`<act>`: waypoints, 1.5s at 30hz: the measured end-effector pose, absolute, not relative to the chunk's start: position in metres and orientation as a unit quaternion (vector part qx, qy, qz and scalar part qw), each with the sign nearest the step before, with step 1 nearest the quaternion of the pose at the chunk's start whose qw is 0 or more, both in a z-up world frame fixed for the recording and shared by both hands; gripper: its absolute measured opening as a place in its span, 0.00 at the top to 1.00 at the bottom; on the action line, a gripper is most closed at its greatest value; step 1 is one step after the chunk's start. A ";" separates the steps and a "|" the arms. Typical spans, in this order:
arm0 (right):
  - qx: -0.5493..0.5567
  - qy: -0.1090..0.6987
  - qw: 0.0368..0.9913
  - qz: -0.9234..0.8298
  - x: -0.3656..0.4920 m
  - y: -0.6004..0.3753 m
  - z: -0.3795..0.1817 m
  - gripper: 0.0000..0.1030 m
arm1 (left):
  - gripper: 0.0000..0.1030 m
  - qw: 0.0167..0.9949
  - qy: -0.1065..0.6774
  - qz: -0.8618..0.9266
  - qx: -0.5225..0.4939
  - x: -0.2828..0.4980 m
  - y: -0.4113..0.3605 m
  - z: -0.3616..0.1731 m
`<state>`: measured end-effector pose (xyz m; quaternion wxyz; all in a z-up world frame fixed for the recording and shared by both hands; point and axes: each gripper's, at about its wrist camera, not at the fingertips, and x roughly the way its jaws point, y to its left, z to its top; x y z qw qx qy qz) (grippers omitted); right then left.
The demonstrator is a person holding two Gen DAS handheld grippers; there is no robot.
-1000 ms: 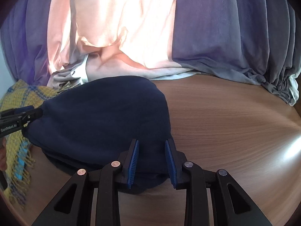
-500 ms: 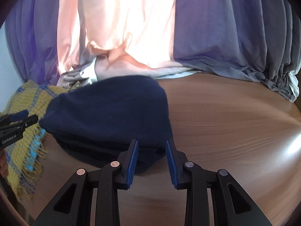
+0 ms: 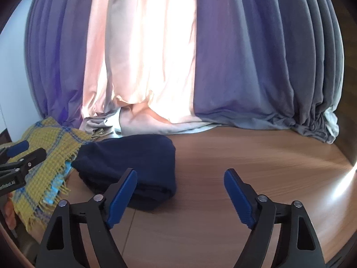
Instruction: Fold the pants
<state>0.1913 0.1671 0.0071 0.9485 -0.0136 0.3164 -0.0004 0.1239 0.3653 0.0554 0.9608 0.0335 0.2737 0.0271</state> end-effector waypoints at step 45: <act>-0.007 0.272 0.962 0.023 -0.026 0.086 0.064 0.19 | 0.00 0.967 0.253 0.025 0.032 -0.066 0.219 0.089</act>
